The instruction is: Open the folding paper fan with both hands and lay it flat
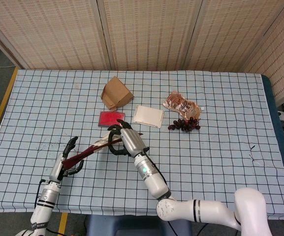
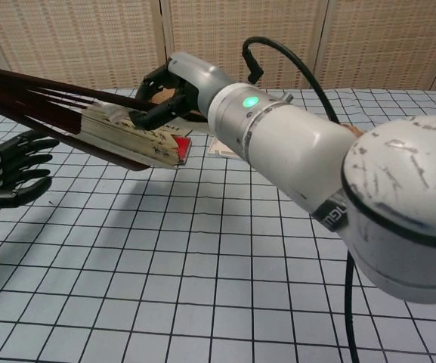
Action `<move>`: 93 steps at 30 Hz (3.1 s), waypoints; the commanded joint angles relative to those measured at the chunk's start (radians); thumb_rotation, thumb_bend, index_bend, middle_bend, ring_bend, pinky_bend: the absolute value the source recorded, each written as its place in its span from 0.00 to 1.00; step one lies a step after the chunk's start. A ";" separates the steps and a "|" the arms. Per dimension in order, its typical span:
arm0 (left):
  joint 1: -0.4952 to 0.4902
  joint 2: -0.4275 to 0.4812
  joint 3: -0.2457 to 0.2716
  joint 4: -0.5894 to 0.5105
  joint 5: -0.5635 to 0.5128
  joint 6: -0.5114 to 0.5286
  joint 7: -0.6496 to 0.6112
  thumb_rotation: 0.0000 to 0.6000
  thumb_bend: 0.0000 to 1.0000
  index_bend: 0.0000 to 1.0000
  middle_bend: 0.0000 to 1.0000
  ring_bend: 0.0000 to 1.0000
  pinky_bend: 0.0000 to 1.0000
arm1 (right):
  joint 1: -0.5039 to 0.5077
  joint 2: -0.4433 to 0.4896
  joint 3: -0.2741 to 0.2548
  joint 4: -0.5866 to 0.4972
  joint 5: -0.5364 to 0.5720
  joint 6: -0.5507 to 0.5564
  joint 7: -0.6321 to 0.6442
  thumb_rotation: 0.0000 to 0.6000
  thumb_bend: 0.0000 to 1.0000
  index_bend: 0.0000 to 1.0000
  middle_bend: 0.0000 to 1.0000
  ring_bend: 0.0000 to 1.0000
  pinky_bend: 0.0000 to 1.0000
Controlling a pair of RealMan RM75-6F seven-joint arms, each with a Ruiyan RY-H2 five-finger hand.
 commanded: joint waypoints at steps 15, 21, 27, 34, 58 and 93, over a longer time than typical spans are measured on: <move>-0.024 -0.155 -0.098 0.036 -0.099 0.047 0.038 1.00 0.41 0.40 0.08 0.00 0.07 | 0.047 0.001 -0.004 0.021 0.060 0.022 0.054 1.00 0.52 0.80 0.25 0.03 0.07; -0.024 -0.139 -0.071 0.013 -0.084 0.020 0.032 1.00 0.42 0.34 0.06 0.00 0.07 | 0.061 -0.002 -0.002 0.035 0.067 0.030 0.073 1.00 0.52 0.80 0.25 0.03 0.07; -0.026 -0.115 -0.056 -0.029 -0.077 -0.011 0.006 1.00 0.42 0.19 0.01 0.00 0.07 | 0.076 -0.008 -0.003 0.046 0.069 0.036 0.088 1.00 0.52 0.80 0.25 0.03 0.07; -0.048 -0.142 -0.113 -0.014 -0.142 -0.038 0.016 1.00 0.42 0.19 0.02 0.00 0.07 | 0.086 -0.013 -0.009 0.046 0.077 0.043 0.096 1.00 0.52 0.80 0.25 0.03 0.07; -0.038 -0.200 -0.167 -0.016 -0.152 0.048 0.031 1.00 0.66 0.80 0.27 0.02 0.07 | 0.092 0.003 -0.022 0.054 0.079 0.055 0.118 1.00 0.52 0.80 0.25 0.03 0.07; -0.017 -0.168 -0.182 0.124 -0.127 0.139 0.090 1.00 0.58 0.57 0.30 0.07 0.07 | -0.065 0.291 -0.171 -0.159 -0.221 0.173 0.108 1.00 0.52 0.80 0.26 0.03 0.07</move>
